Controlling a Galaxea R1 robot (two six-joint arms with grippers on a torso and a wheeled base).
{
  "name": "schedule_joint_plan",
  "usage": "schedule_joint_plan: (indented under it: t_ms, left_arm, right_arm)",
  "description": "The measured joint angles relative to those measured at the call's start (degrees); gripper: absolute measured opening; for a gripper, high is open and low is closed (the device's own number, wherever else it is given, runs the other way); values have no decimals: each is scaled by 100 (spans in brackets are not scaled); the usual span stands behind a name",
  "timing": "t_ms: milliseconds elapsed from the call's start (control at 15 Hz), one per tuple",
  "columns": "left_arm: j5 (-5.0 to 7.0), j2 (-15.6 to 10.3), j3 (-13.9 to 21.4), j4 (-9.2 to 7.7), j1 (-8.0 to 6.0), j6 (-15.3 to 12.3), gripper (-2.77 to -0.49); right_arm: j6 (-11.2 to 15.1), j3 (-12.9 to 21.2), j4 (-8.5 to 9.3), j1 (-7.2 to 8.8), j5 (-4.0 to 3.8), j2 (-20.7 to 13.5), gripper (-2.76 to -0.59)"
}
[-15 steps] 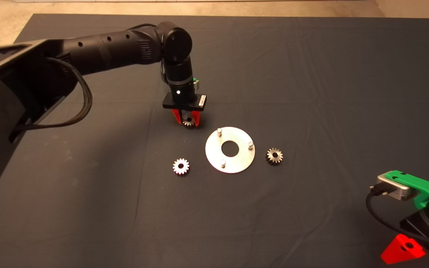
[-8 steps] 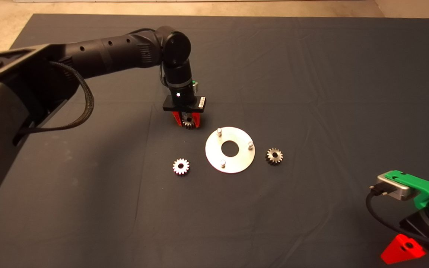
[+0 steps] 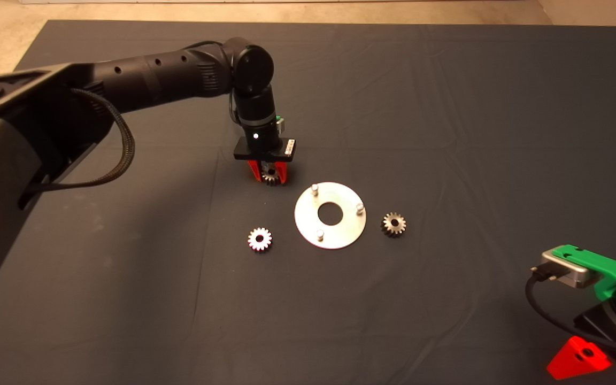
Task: Install three planetary gears onto the carrier pins
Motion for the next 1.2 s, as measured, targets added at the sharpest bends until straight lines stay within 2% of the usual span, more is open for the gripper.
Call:
schedule_joint_plan:
  t_ms: [533, 800, 1067, 1200]
  left_arm:
    - [34, -13, 7, 0, 0, 11, -240]
    - [195, -16, 7, 4, 0, 21, -242]
    - [477, -16, 134, 15, -14, 13, -243]
    - [502, 2, 306, -74, -131, 0, -243]
  right_arm:
    - [0, 0, 0, 0, 1, 0, -61]
    - [0, 0, 0, 0, 0, 0, -61]
    - [0, 0, 0, 0, -2, 0, -61]
    - [0, 0, 0, 0, 4, 0, -61]
